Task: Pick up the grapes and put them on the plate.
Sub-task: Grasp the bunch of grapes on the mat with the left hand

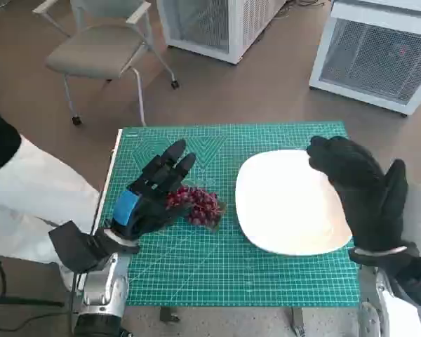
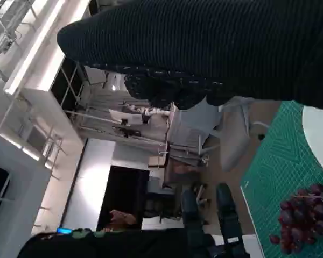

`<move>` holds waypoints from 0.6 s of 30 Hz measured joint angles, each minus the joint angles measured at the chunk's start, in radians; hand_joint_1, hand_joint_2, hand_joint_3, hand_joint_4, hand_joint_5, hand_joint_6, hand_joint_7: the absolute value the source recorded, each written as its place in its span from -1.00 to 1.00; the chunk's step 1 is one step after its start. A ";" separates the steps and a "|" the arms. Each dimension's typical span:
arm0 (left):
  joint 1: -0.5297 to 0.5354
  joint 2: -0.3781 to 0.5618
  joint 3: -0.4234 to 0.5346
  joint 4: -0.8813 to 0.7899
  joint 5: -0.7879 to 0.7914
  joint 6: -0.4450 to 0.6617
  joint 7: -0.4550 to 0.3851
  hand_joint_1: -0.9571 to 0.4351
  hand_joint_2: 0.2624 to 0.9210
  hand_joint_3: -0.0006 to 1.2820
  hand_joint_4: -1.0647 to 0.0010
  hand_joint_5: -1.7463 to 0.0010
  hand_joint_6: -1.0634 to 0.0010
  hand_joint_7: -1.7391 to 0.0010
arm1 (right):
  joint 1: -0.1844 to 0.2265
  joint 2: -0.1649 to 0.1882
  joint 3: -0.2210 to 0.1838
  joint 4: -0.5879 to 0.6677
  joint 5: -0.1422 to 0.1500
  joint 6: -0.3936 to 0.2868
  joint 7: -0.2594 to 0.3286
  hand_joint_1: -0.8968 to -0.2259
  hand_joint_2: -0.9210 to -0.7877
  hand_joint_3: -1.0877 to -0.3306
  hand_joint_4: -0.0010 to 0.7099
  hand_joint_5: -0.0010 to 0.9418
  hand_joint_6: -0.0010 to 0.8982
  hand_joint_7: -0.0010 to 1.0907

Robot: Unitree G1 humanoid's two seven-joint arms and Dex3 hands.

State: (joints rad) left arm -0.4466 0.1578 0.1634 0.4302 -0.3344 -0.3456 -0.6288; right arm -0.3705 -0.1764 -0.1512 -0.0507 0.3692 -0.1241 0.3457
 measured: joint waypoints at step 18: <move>0.000 0.002 0.000 0.000 0.000 0.000 0.001 -0.14 1.00 -0.77 0.52 1.00 0.40 1.00 | 0.001 0.001 -0.001 -0.011 0.000 0.001 0.000 0.65 -1.00 0.31 0.33 0.72 -0.44 0.81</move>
State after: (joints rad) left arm -0.4466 0.1598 0.1634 0.4302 -0.3344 -0.3456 -0.6280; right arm -0.3693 -0.1757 -0.1526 -0.0622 0.3696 -0.1233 0.3454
